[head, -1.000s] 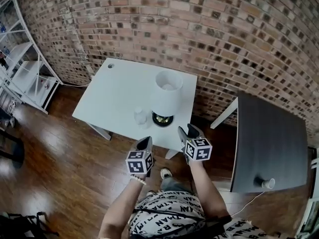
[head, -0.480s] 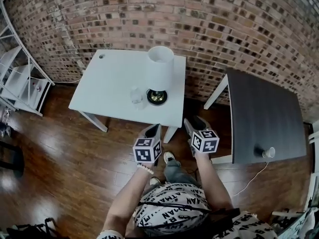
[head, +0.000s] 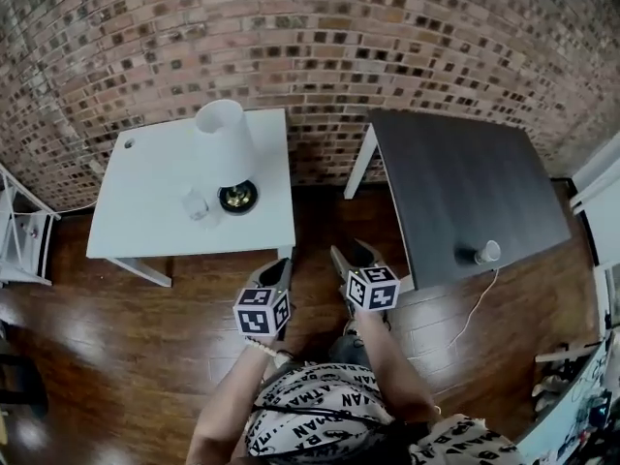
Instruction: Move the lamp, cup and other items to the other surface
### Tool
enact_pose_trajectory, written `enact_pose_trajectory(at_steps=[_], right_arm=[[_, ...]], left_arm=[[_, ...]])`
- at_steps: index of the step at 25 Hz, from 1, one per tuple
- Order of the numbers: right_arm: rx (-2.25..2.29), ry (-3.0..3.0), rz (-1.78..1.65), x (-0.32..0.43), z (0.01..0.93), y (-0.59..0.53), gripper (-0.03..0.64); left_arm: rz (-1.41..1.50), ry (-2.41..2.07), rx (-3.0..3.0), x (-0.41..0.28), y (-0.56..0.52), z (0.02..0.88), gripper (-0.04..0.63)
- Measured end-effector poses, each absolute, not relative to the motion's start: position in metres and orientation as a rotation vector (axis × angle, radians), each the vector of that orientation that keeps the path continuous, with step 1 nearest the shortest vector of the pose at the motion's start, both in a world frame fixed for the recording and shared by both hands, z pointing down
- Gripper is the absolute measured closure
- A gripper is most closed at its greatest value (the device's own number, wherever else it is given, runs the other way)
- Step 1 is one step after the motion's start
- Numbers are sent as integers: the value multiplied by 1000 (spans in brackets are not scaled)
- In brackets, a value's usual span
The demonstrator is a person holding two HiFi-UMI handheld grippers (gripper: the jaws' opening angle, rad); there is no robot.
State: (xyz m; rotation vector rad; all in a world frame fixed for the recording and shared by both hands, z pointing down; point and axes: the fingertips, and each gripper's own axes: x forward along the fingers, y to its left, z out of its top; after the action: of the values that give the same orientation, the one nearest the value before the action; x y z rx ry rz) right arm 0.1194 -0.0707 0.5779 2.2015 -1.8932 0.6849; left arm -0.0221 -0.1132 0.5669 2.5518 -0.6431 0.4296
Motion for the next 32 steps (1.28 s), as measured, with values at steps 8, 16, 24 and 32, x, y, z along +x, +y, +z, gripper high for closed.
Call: enact_pose_trajectory(at_steps=[8,16,24,32], right_arm=[[2444,-1702,702,230,573,4,318],[2745,-1320,714,369,576,138,268],[2886,-1000,748,469,590,254,247],[2813,-933,823,524,630,290,195]], left_arm=[[460,-371,2660,105,-58,556,594],[539,-31,2749,234,40,557,594],[662,220,2773,331,121,572,594],[749,348,2778,398,173,596,594]])
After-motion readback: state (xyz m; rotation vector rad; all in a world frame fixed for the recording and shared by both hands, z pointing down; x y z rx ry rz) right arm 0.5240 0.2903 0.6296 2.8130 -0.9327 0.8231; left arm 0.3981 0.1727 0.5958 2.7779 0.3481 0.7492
